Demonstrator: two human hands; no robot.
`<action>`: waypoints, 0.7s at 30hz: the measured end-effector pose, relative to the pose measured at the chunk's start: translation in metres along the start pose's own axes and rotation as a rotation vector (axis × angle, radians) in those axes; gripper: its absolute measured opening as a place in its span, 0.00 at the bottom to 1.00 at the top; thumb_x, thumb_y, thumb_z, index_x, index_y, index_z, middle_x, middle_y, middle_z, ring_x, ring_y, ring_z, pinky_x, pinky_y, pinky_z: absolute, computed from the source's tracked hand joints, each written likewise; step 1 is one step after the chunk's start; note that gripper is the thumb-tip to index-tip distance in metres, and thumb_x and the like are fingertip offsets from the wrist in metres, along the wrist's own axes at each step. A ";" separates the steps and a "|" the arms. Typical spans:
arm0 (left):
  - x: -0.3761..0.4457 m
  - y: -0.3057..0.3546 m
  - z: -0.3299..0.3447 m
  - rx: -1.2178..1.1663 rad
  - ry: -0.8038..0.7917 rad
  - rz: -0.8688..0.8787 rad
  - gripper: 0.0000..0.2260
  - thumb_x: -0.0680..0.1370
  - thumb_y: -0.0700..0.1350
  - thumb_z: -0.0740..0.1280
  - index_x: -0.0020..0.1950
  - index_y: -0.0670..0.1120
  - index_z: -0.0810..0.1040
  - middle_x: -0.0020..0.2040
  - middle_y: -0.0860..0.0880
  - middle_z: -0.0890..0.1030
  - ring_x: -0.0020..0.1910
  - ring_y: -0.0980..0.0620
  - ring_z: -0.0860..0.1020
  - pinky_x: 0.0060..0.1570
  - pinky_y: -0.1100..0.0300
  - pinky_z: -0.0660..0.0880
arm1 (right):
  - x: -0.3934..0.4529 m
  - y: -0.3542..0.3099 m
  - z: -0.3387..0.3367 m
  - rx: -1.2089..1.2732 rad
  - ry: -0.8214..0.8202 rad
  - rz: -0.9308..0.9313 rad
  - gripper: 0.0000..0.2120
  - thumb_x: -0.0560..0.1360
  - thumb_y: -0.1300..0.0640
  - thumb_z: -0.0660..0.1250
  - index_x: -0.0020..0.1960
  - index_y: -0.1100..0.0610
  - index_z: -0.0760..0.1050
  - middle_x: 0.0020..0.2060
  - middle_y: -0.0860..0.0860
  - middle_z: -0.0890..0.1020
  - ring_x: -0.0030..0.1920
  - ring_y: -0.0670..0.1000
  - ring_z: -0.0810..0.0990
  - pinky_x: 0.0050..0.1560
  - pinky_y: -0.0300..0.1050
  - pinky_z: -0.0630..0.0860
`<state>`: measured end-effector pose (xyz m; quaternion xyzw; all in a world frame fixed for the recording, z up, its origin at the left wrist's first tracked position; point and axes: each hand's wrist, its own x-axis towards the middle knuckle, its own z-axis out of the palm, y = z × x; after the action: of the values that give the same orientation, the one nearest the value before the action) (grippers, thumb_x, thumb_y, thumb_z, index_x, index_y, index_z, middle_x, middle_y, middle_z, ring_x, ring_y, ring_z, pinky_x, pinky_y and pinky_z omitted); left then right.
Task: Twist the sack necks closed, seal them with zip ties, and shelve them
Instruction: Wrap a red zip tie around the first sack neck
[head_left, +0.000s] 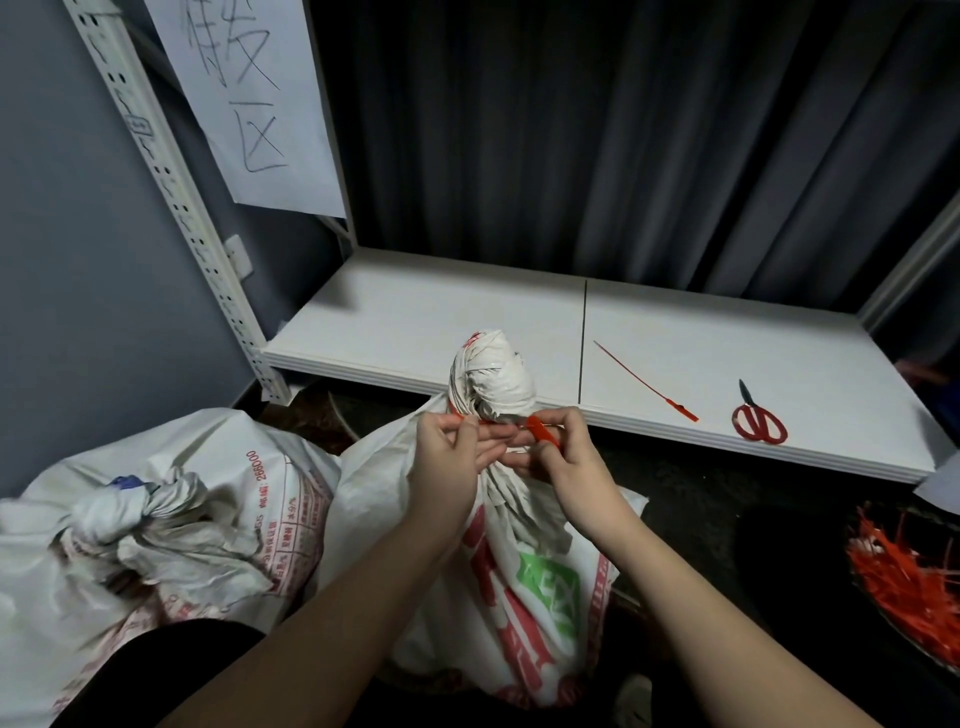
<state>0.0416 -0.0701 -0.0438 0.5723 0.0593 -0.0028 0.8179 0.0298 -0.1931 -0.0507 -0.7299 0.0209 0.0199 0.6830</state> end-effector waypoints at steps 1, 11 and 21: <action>0.000 0.000 0.000 0.004 0.001 0.005 0.04 0.83 0.38 0.54 0.55 0.38 0.64 0.43 0.36 0.82 0.36 0.49 0.85 0.37 0.65 0.79 | 0.000 0.000 0.000 -0.018 0.007 -0.002 0.11 0.80 0.71 0.51 0.54 0.57 0.64 0.46 0.55 0.78 0.39 0.46 0.84 0.50 0.42 0.79; -0.003 -0.001 0.003 -0.010 -0.005 0.002 0.02 0.83 0.38 0.54 0.51 0.40 0.63 0.45 0.33 0.81 0.40 0.45 0.84 0.40 0.64 0.80 | -0.005 -0.008 0.003 -0.189 0.076 -0.047 0.10 0.79 0.70 0.54 0.57 0.60 0.65 0.46 0.51 0.77 0.34 0.32 0.79 0.36 0.23 0.69; -0.005 0.007 -0.003 -0.027 -0.062 -0.037 0.08 0.83 0.39 0.55 0.57 0.33 0.66 0.39 0.42 0.85 0.39 0.50 0.85 0.35 0.66 0.78 | -0.006 -0.009 0.007 0.191 0.068 0.000 0.09 0.81 0.65 0.53 0.52 0.57 0.70 0.42 0.50 0.79 0.36 0.41 0.82 0.39 0.31 0.75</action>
<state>0.0373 -0.0655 -0.0382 0.5597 0.0447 -0.0349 0.8267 0.0249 -0.1855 -0.0415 -0.6618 0.0460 -0.0068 0.7483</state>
